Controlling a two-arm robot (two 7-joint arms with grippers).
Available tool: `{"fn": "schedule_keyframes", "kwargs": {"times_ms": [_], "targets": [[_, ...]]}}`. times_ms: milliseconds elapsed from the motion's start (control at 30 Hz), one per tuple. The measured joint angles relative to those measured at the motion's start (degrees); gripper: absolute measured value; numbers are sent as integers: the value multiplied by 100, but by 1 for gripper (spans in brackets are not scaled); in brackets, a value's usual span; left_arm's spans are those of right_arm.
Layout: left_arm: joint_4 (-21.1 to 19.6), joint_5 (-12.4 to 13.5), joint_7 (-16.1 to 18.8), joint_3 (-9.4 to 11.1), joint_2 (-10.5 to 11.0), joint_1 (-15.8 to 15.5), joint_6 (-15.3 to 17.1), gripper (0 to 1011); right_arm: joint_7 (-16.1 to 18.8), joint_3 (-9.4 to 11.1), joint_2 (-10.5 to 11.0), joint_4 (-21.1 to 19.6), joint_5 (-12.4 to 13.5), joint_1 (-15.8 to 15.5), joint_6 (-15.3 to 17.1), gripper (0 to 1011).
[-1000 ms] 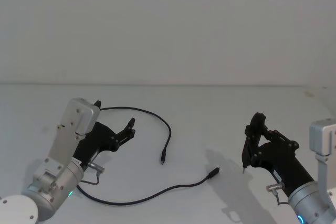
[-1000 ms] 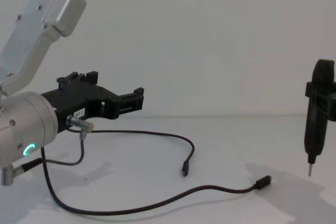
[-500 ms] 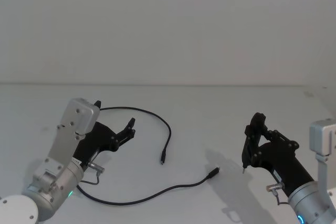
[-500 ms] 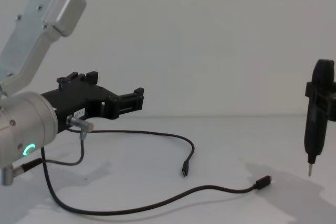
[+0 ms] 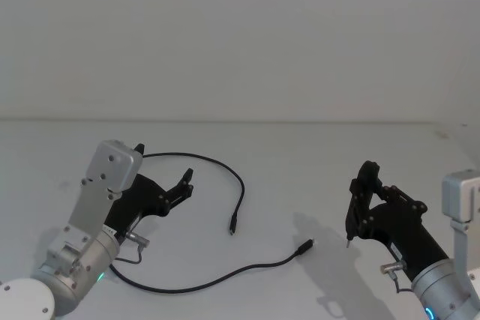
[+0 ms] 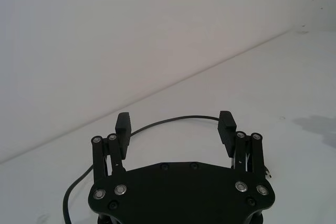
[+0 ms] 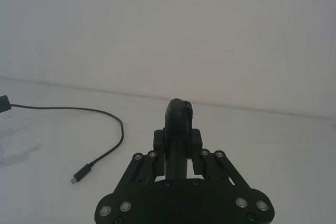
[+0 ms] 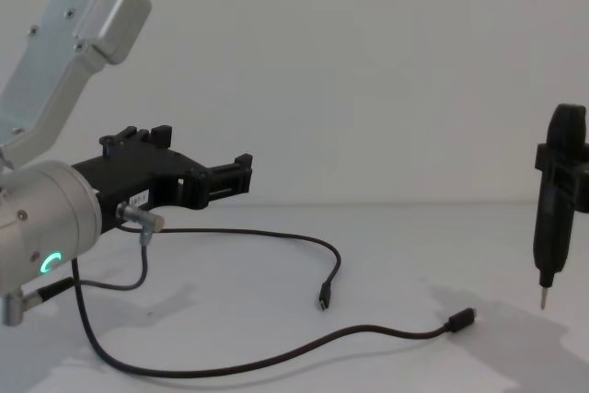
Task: Pick up the data cable with the one hand.
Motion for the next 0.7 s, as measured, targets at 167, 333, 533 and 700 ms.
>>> {"fn": "schedule_keyframes", "kwargs": {"times_ms": [167,333,533,700], "targets": [[0,0,0,0,0,0,0,1002,0,0,0,0,0,0,0,279],[0,0,-1,0,0,0,0,1001,0,0,0,0,0,0,0,279],[-3,-11,-61,1,8,-16,42,1002,0,0,0,0,0,0,0,279],[-45,-102,-293,6,76,-63,155,1001,0,0,0,0,0,0,0,279]]}}
